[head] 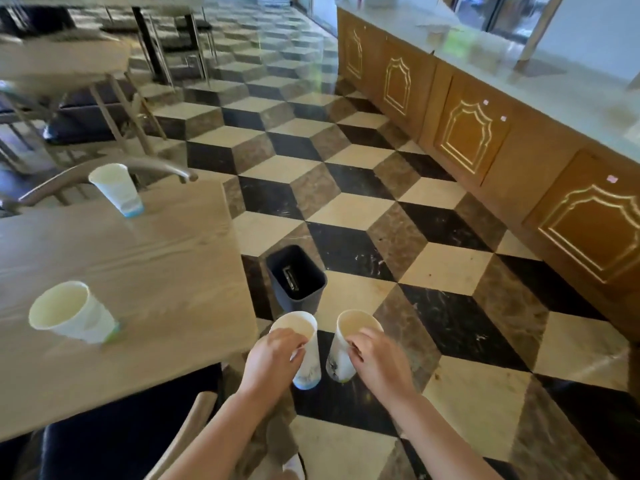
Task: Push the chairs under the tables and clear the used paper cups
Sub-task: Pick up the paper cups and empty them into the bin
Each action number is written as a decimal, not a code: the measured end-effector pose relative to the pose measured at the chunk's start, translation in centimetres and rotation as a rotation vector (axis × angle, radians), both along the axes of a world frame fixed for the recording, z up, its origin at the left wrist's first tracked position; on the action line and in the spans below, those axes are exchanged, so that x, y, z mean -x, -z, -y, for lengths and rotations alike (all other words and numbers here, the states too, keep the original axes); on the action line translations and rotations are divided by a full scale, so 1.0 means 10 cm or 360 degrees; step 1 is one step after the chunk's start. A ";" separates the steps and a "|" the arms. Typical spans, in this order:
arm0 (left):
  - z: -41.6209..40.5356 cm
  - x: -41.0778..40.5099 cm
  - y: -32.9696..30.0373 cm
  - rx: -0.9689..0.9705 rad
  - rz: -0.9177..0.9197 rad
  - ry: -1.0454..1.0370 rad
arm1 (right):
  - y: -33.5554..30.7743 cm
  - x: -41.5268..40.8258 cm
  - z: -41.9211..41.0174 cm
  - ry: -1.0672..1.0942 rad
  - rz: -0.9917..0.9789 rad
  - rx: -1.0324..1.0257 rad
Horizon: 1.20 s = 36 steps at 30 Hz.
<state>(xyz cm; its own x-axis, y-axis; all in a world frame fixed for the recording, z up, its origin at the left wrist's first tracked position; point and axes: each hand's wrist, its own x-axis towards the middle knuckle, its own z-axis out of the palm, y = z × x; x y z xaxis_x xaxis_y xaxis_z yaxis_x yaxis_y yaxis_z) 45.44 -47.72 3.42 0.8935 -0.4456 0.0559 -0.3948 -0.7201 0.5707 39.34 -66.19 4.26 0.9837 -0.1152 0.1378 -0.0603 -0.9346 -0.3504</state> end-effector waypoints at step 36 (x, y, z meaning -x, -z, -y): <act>1.31 -4.16 2.75 -0.0243 -0.0428 -0.0558 | 2.82 -4.66 1.07 -0.0438 -0.0455 -0.0088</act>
<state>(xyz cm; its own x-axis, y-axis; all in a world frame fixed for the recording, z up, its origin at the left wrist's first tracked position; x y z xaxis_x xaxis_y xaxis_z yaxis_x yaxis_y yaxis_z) 87.05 -60.82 -24.13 0.9653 -0.0995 -0.2413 0.0347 -0.8673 0.4965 85.90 -76.88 -23.91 0.9766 0.1585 -0.1452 0.0873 -0.9096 -0.4063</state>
